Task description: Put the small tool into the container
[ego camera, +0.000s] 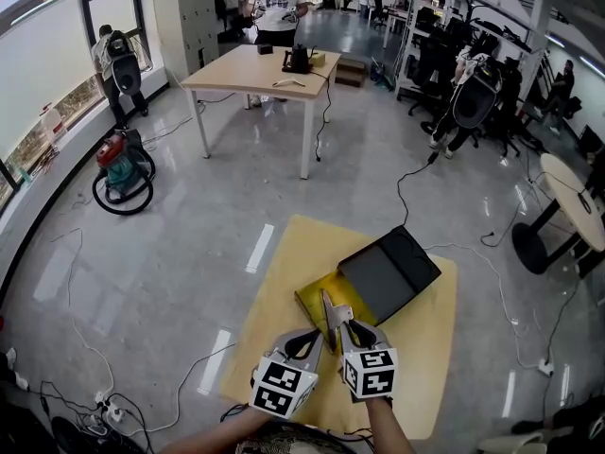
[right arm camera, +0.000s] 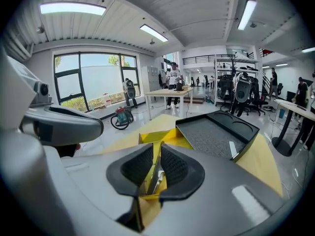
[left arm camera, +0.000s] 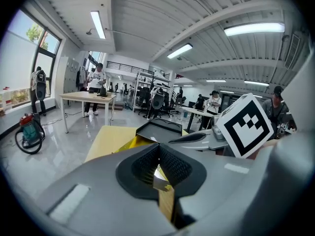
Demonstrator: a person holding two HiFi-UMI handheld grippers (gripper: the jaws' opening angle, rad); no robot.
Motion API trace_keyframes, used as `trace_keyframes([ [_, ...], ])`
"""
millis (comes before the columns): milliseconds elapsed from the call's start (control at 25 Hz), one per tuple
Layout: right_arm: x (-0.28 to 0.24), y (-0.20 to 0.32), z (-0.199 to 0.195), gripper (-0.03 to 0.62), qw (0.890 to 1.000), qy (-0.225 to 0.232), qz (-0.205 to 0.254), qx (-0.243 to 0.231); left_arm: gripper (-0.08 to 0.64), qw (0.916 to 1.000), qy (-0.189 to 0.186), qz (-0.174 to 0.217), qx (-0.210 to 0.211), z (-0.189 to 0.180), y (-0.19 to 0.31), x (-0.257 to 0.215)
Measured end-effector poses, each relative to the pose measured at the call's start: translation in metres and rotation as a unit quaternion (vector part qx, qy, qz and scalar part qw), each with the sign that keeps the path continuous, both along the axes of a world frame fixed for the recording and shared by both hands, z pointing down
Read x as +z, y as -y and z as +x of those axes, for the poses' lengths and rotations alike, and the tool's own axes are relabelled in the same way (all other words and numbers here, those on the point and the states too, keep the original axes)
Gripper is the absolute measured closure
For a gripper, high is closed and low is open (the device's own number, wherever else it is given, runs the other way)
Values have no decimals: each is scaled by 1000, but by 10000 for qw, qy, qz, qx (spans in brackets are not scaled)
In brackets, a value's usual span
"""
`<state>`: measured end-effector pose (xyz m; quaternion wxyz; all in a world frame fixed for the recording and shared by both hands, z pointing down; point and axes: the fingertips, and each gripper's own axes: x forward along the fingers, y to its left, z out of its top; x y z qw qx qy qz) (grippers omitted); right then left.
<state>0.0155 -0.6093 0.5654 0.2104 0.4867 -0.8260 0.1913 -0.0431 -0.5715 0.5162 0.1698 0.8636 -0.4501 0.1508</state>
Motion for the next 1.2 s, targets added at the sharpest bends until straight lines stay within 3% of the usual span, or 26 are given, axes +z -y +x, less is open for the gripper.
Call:
trace_keyframes([
  [720, -71, -191, 90, 586, 9968, 395, 621, -317, 549, 9996, -13, 226, -172, 115, -170, -32],
  [960, -78, -266, 159, 586, 9951, 520, 759, -373, 549, 9993, -48, 322, -174, 189, -240, -35],
  [1200, -77, -307, 179, 586, 9940, 573, 837, -417, 549, 9991, -39, 393, -168, 212, -277, -31],
])
